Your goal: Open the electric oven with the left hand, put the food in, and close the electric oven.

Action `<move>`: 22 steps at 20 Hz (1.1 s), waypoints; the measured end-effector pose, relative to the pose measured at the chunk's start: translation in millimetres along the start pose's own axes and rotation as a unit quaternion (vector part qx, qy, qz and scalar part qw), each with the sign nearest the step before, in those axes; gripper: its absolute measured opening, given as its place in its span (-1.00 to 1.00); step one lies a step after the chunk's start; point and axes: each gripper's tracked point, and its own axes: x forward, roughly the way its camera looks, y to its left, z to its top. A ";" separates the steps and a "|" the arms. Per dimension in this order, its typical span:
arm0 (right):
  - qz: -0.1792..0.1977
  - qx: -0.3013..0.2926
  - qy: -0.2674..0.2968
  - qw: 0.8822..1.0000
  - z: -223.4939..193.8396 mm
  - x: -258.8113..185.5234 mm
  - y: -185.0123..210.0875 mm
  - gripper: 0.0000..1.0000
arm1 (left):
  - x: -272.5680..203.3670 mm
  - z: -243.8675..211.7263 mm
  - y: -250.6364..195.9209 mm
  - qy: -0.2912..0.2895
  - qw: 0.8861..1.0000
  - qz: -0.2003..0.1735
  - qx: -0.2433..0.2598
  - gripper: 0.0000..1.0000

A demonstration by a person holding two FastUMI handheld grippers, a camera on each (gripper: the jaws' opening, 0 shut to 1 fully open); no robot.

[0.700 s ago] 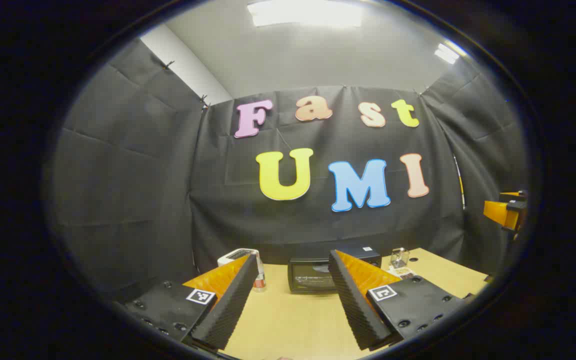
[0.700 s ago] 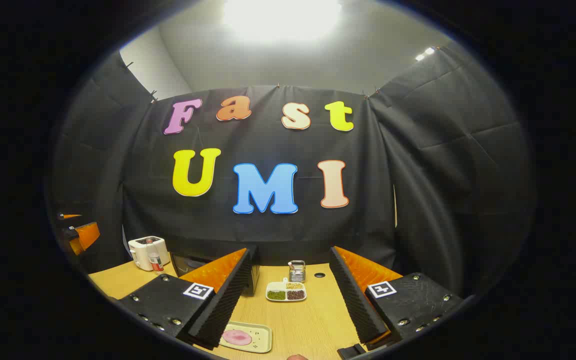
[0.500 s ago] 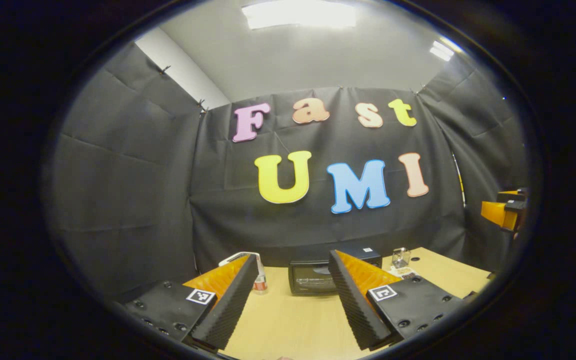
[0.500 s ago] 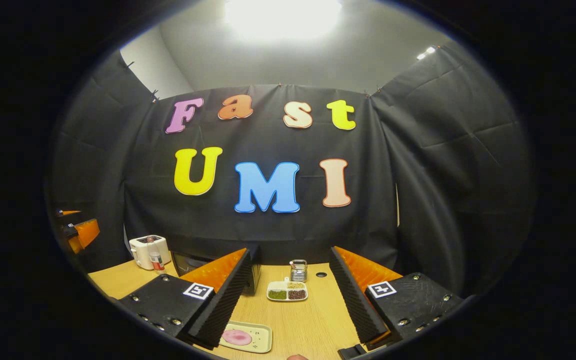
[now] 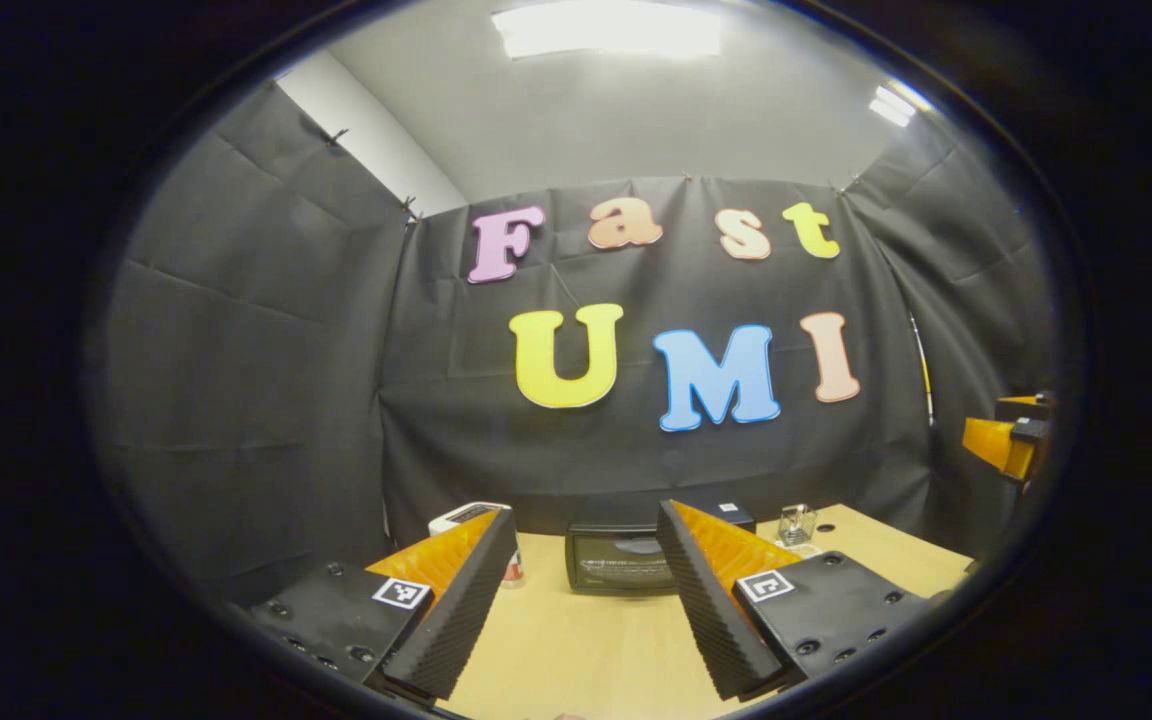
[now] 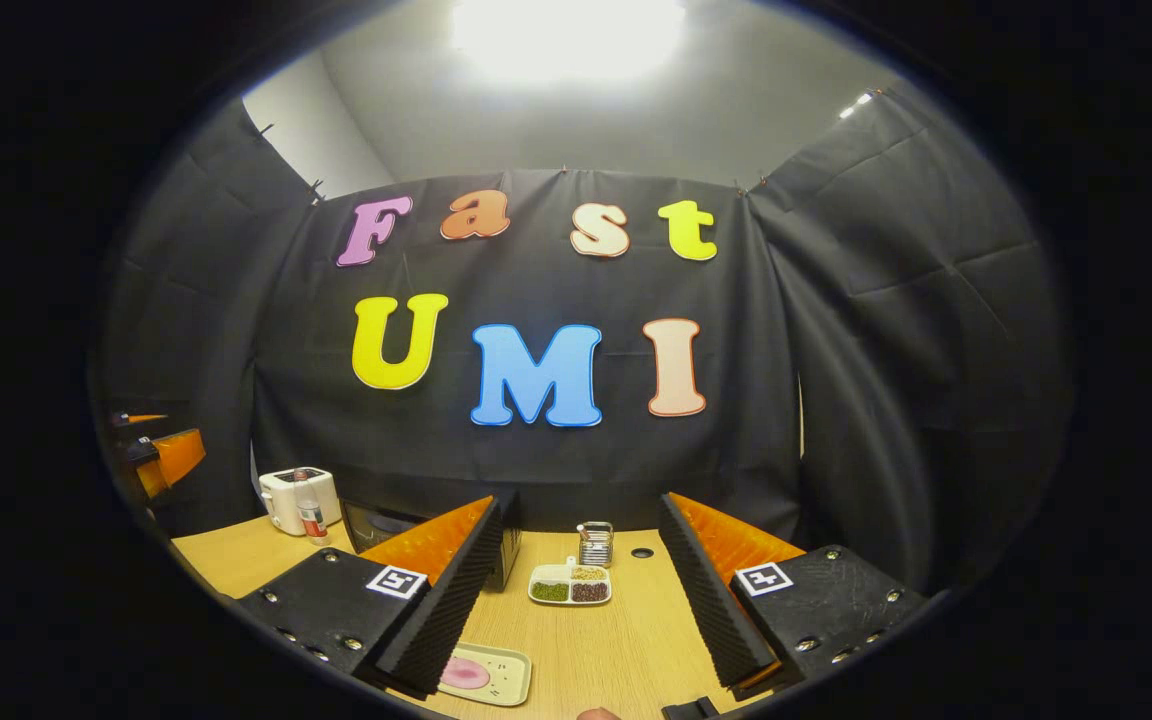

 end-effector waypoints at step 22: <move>-0.062 0.003 -0.020 0.998 7.9 26.0 -2.8 0.93 | 185.0 -38.3 -61.0 -0.009 0.996 -0.086 0.012 1.00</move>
